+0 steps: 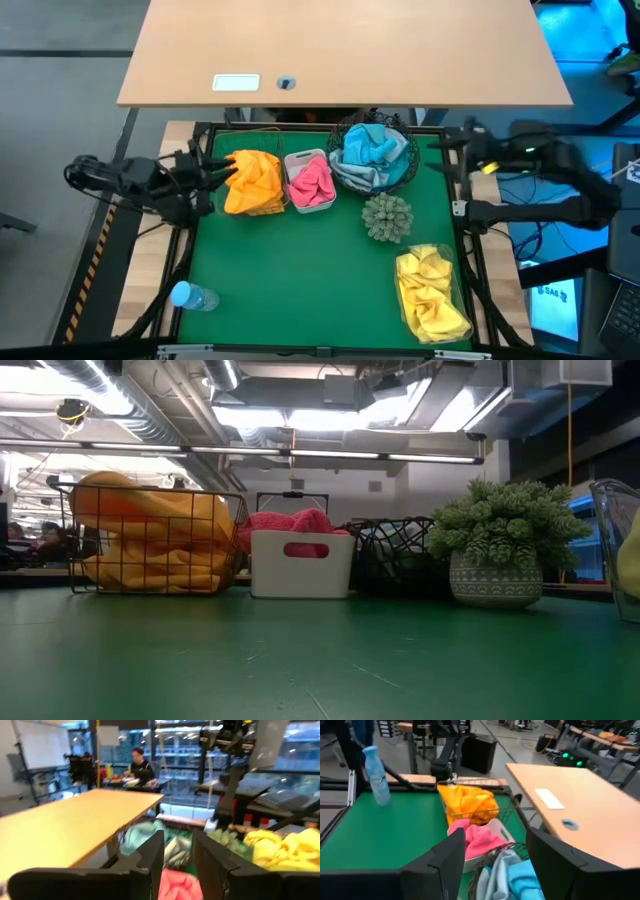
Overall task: Sort microfiber towel by color & place in baskets
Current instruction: Return to Home Position
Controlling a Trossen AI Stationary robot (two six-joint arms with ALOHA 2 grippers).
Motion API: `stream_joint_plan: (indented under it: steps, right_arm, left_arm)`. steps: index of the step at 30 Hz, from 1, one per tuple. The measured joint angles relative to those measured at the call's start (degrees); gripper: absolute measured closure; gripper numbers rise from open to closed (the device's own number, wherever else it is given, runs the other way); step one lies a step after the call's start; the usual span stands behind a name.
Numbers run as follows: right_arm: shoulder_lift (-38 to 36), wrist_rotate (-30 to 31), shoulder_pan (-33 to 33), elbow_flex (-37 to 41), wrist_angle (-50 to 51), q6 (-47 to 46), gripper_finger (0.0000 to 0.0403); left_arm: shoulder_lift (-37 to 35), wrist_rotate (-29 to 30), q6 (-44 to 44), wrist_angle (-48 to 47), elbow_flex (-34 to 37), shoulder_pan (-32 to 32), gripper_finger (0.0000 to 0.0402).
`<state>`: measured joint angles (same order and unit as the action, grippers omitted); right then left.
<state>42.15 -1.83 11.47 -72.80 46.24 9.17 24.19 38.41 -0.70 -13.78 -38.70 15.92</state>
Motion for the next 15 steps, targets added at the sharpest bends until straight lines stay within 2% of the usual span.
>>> stream_joint_plan:
  steps: [4, 11, 15]
  right_arm:
    - [-4.3, -5.0, 3.2, 12.2, -8.3, 0.5, 0.0193]
    - [-12.0, -14.1, 9.6, 28.0, -18.9, -4.8, 0.0194]
    - [-16.2, -15.8, 12.0, 35.1, -24.0, -7.4, 0.0194]
  left_arm:
    - [-5.7, -0.2, -3.3, 0.1, 6.7, -2.0, 0.0306]
    - [-18.3, -2.0, -3.7, 0.1, 15.6, -2.7, 0.0306]
    - [-24.2, -2.1, -3.7, 0.2, 19.5, -2.7, 0.0306]
